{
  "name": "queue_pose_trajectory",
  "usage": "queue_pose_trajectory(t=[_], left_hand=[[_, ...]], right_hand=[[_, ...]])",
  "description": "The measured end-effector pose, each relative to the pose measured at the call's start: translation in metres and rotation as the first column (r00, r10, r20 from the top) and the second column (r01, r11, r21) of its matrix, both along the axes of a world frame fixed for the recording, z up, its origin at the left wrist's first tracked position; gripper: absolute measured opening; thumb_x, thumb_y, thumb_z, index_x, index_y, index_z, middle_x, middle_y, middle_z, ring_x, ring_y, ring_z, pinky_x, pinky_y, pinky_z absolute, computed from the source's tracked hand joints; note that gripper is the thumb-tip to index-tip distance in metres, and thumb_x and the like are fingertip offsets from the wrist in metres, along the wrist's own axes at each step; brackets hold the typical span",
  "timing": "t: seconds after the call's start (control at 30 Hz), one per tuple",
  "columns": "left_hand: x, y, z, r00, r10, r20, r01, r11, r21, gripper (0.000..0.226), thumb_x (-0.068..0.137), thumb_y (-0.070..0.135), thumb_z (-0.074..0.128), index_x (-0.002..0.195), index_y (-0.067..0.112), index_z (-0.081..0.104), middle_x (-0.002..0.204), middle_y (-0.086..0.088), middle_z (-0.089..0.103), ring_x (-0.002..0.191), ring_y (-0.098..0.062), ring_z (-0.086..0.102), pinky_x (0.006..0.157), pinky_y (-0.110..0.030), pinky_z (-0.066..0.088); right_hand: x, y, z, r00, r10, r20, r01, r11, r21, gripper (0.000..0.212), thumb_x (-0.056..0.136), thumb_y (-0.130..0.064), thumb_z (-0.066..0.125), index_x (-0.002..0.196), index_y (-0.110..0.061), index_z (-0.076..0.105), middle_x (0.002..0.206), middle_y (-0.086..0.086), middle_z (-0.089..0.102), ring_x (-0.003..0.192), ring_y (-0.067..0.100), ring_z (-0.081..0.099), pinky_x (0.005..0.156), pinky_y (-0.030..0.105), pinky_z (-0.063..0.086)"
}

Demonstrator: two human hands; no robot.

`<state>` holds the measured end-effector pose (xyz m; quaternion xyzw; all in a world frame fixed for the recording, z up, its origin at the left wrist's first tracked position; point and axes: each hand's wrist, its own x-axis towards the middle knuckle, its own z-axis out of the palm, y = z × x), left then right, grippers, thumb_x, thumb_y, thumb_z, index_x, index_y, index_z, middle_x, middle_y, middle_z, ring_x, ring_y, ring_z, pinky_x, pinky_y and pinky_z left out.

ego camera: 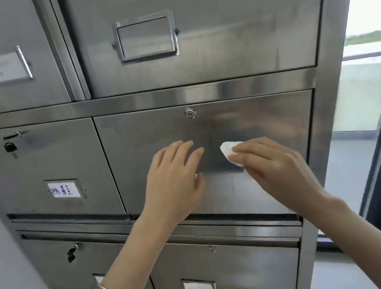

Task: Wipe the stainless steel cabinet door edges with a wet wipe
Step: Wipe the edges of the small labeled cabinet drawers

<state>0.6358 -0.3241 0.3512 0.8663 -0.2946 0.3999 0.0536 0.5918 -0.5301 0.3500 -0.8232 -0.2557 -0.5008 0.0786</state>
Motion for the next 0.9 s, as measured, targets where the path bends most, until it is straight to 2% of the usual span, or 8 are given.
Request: queue_pose_trajectory(t=[0.13, 0.27, 0.5, 0.6, 0.73, 0.9], left_hand=[[0.031, 0.001, 0.033, 0.995, -0.022, 0.095, 0.025, 0.999, -0.031, 0.045, 0.077, 0.017, 0.069, 0.122, 0.01, 0.065, 0.129, -0.011, 0.062, 0.121, -0.031, 0.056, 0.101, -0.042, 0.042], [0.052, 0.004, 0.062, 0.982, -0.04, 0.182, 0.056, 0.995, -0.084, 0.044, 0.076, 0.018, 0.066, 0.119, 0.011, 0.067, 0.126, -0.01, 0.063, 0.119, -0.03, 0.057, 0.099, -0.041, 0.042], [0.084, 0.024, 0.098, 0.968, -0.049, 0.245, 0.074, 0.993, -0.094, 0.044, 0.076, 0.017, 0.065, 0.12, 0.011, 0.066, 0.128, -0.01, 0.062, 0.119, -0.031, 0.057, 0.099, -0.041, 0.043], [0.095, 0.034, 0.118, 0.955, -0.059, 0.291, 0.089, 0.992, -0.091, 0.045, 0.076, 0.02, 0.06, 0.12, 0.012, 0.067, 0.127, -0.009, 0.062, 0.116, -0.029, 0.058, 0.096, -0.039, 0.043], [0.11, 0.048, 0.143, 0.94, -0.103, 0.326, 0.138, 0.987, -0.086, 0.045, 0.074, 0.017, 0.066, 0.118, 0.012, 0.067, 0.127, -0.006, 0.063, 0.115, -0.028, 0.059, 0.095, -0.038, 0.044], [0.128, 0.07, 0.169, 0.912, -0.136, 0.387, 0.177, 0.982, -0.07, 0.043, 0.074, 0.017, 0.062, 0.116, 0.012, 0.068, 0.126, -0.005, 0.063, 0.116, -0.027, 0.06, 0.092, -0.037, 0.048]], right_hand=[[0.036, 0.003, 0.033, 0.995, 0.013, 0.101, -0.011, 1.0, -0.025, 0.025, 0.076, 0.011, 0.069, 0.097, -0.003, 0.072, 0.101, 0.009, 0.069, 0.094, 0.029, 0.065, 0.07, 0.039, 0.055], [0.057, 0.01, 0.062, 0.978, -0.014, 0.208, 0.027, 0.998, -0.062, 0.028, 0.073, 0.014, 0.068, 0.095, -0.003, 0.073, 0.1, 0.01, 0.07, 0.092, 0.029, 0.066, 0.072, 0.035, 0.056], [0.081, 0.027, 0.111, 0.946, 0.005, 0.323, 0.022, 0.997, -0.08, 0.023, 0.081, 0.01, 0.059, 0.096, -0.002, 0.073, 0.102, 0.01, 0.069, 0.094, 0.029, 0.065, 0.079, 0.036, 0.052], [0.09, 0.041, 0.13, 0.935, -0.019, 0.355, 0.051, 0.995, -0.082, 0.031, 0.072, 0.017, 0.068, 0.095, -0.002, 0.073, 0.102, 0.01, 0.07, 0.095, 0.029, 0.065, 0.074, 0.039, 0.056], [0.099, 0.061, 0.153, 0.911, -0.031, 0.412, 0.07, 0.994, -0.08, 0.034, 0.067, 0.019, 0.071, 0.092, -0.004, 0.074, 0.1, 0.009, 0.07, 0.093, 0.027, 0.067, 0.064, 0.037, 0.057], [0.113, 0.079, 0.172, 0.908, -0.082, 0.411, 0.13, 0.988, -0.088, 0.045, 0.058, 0.02, 0.075, 0.095, -0.006, 0.073, 0.104, 0.006, 0.07, 0.095, 0.024, 0.066, 0.064, 0.035, 0.057]])
